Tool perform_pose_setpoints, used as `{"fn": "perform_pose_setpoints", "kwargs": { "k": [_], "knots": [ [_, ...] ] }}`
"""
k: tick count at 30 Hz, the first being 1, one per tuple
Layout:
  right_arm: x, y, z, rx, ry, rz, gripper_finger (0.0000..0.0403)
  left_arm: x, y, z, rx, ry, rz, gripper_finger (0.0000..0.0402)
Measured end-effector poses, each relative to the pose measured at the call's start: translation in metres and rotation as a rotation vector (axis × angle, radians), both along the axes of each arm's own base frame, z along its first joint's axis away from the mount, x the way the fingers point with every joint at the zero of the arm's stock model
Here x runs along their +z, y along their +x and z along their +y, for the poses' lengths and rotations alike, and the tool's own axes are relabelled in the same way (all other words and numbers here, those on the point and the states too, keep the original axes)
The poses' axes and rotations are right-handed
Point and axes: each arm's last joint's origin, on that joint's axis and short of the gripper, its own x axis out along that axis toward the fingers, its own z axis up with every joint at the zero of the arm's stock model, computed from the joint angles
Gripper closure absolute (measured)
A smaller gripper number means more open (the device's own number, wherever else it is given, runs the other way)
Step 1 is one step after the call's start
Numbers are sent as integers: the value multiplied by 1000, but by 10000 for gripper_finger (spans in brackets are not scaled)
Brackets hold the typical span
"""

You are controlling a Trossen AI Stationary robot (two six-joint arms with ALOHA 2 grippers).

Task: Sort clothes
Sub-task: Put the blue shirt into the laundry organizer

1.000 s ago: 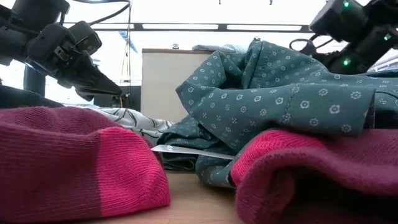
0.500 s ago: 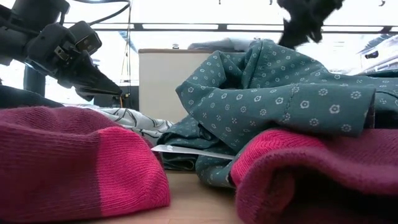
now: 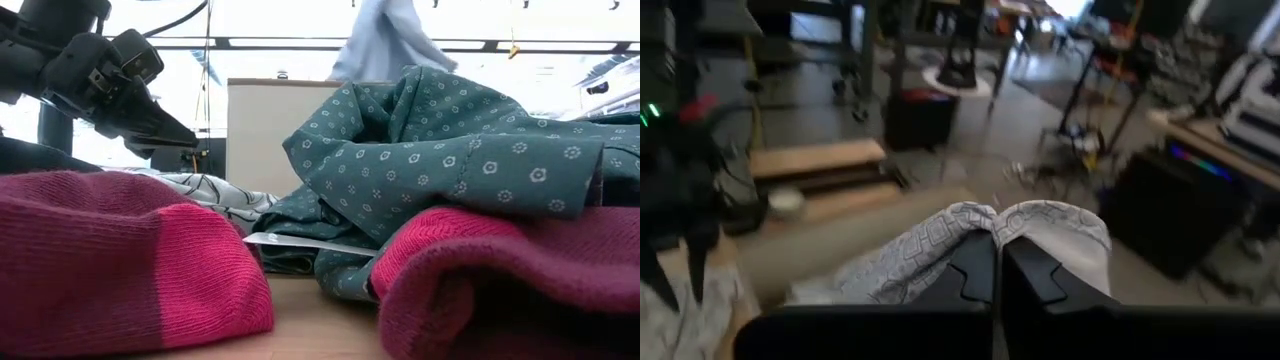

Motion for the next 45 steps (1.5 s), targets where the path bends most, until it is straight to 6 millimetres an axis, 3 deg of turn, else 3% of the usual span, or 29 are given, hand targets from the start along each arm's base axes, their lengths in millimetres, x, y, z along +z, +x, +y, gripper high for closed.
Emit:
{"fn": "perform_pose_setpoints", "kwargs": {
  "k": [4,14,19,24,33,40,45],
  "knots": [
    [13,24,-20,44,-25,-11,402,0,0,0,0,0,0,319],
    [26,88,-71,178,-6,-46,402,0,0,0,0,1,3,319],
    [38,106,-86,279,-8,-115,402,-1,0,0,-1,5,7,319],
    [39,110,-88,305,10,-94,402,-1,0,0,-2,8,8,319],
    [1,100,-87,180,294,172,401,0,0,0,-2,8,5,319],
    [-48,103,-94,79,423,282,386,0,0,0,-2,7,3,319],
    [-91,101,-106,-21,541,326,352,0,0,0,-2,7,2,319]
  ]
}}
